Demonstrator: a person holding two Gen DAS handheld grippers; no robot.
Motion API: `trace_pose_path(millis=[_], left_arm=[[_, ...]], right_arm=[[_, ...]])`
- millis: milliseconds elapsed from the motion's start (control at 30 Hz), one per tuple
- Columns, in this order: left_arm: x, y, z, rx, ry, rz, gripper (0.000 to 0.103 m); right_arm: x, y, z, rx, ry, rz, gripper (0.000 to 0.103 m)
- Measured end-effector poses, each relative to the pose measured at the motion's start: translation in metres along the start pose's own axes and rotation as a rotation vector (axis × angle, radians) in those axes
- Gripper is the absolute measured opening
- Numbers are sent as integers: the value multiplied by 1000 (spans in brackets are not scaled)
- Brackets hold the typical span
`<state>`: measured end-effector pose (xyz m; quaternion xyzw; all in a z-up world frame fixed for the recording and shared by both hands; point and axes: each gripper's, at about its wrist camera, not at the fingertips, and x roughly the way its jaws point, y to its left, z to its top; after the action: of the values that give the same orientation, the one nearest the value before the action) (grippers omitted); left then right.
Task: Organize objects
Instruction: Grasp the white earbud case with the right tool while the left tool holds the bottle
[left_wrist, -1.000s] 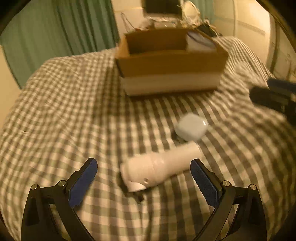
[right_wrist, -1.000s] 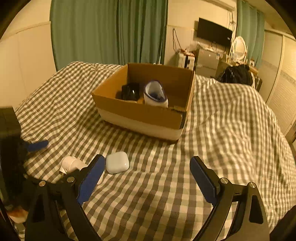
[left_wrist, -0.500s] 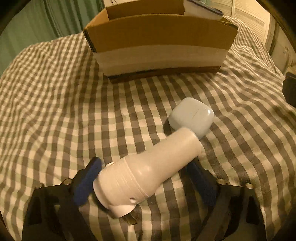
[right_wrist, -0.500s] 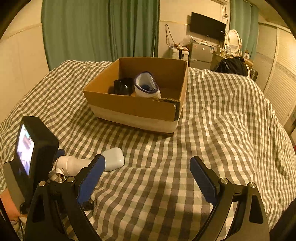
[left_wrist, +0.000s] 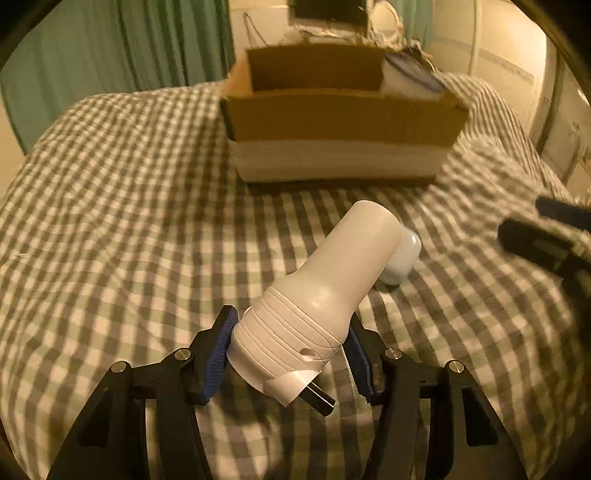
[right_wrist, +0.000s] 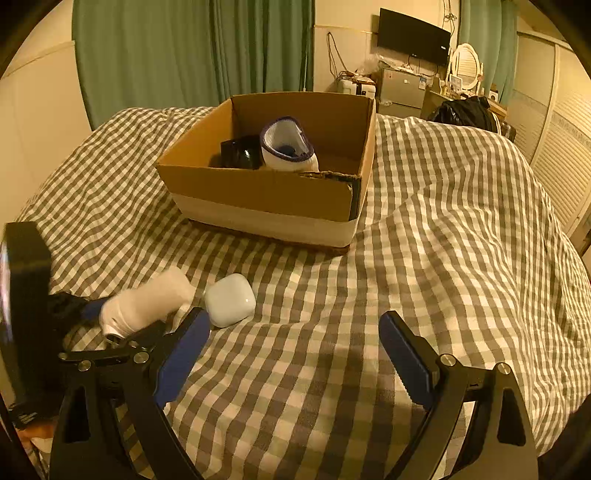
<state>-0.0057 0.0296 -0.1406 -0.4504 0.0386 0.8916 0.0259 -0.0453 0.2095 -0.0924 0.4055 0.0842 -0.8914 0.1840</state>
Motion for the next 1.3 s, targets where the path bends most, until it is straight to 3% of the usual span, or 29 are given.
trace_pose_path(millis=[267,500,600,700,767,900,967,1300], left_arm=[[-12,31,41,-51,-52,51,58],[-7,53,59,-71,-80,89,58],[2,63,57,-98,-58,96,58],[9,68,53,-111,-38,90,58],[11,67,52,-110,-35,87,58],[10,64,49,-109,-30,84,58],[7,62,44,-113,-31,82,58],[-26,47,19,-114,-42,60,58]], right_arm=[[14,17,14,-68,42,50,93],[47,50,41,-210,92,68,91],[72,63,43,-252,151,92,83],[96,70,39,-259,215,115,82],[109,73,35,-260,259,124,71],[124,77,30,-271,315,115,62],[123,76,30,-265,310,103,51],[63,77,14,-257,211,109,51]])
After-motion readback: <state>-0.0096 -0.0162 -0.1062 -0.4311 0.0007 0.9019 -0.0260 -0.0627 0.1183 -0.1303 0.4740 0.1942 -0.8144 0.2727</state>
